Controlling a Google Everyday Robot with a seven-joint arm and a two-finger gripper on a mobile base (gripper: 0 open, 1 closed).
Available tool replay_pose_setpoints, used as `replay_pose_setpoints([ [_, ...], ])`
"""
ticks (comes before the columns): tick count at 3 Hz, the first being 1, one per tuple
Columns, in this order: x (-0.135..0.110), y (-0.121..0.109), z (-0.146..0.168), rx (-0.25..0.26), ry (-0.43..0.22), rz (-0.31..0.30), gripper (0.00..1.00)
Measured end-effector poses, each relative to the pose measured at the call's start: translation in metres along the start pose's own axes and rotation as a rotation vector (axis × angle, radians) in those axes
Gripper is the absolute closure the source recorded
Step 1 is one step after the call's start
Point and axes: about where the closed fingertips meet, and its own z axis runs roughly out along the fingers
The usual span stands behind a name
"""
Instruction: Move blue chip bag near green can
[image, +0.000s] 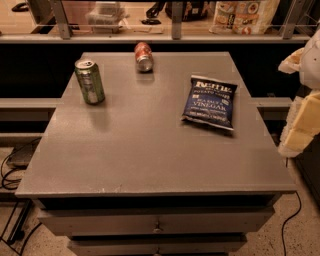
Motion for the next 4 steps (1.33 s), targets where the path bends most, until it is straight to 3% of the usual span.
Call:
replay_pose_setpoints([
  [2, -0.001, -0.002, 0.000, 0.012, 0.008, -0.015, 0.00],
  [3, -0.011, -0.010, 0.005, 0.007, -0.087, -0.030, 0.00],
  [4, -0.052, -0.029, 0.028, -0.019, -0.251, -0.052, 0.00],
])
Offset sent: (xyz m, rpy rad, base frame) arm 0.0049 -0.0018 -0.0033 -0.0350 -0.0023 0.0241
